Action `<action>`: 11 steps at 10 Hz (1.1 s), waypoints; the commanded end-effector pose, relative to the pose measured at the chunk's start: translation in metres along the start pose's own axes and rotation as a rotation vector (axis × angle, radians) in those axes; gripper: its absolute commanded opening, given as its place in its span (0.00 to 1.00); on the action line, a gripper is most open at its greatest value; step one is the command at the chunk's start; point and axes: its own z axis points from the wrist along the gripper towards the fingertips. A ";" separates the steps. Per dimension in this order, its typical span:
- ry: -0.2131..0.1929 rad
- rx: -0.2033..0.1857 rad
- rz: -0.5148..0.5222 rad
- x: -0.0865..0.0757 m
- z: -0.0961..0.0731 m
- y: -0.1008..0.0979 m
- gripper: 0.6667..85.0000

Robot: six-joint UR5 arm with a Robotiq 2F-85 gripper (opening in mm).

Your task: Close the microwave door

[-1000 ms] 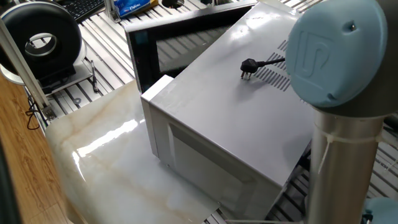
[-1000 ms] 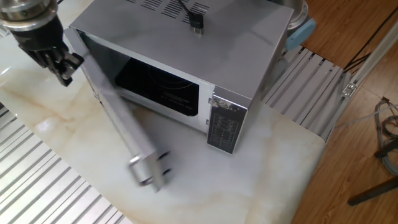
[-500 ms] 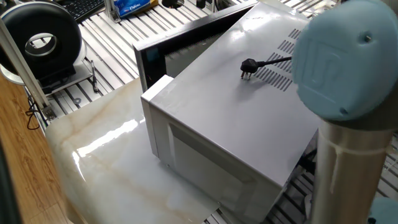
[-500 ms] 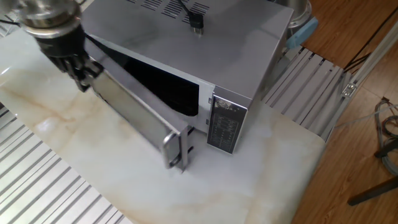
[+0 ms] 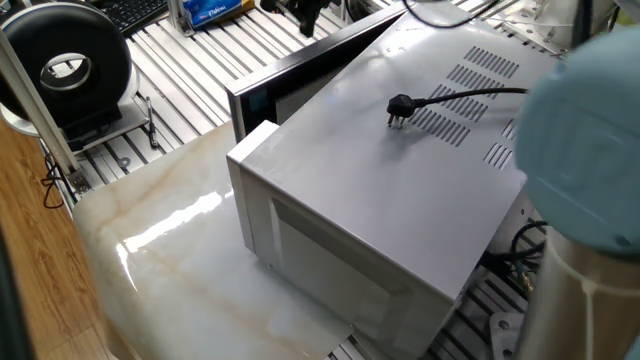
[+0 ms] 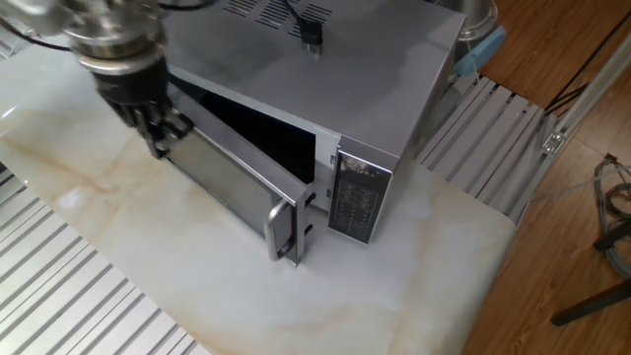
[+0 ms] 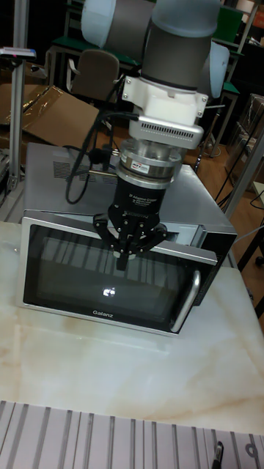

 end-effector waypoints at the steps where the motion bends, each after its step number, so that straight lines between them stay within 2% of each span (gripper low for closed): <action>1: -0.014 -0.010 0.045 0.011 0.005 0.016 0.00; 3: -0.005 0.004 0.058 0.016 0.004 0.014 0.00; 7: 0.020 0.004 0.065 0.035 0.006 0.020 0.00; 9: 0.034 -0.016 0.079 0.048 0.005 0.029 0.00; 10: 0.053 -0.019 0.081 0.055 0.004 0.030 0.00; 11: 0.053 -0.019 0.082 0.058 0.005 0.031 0.00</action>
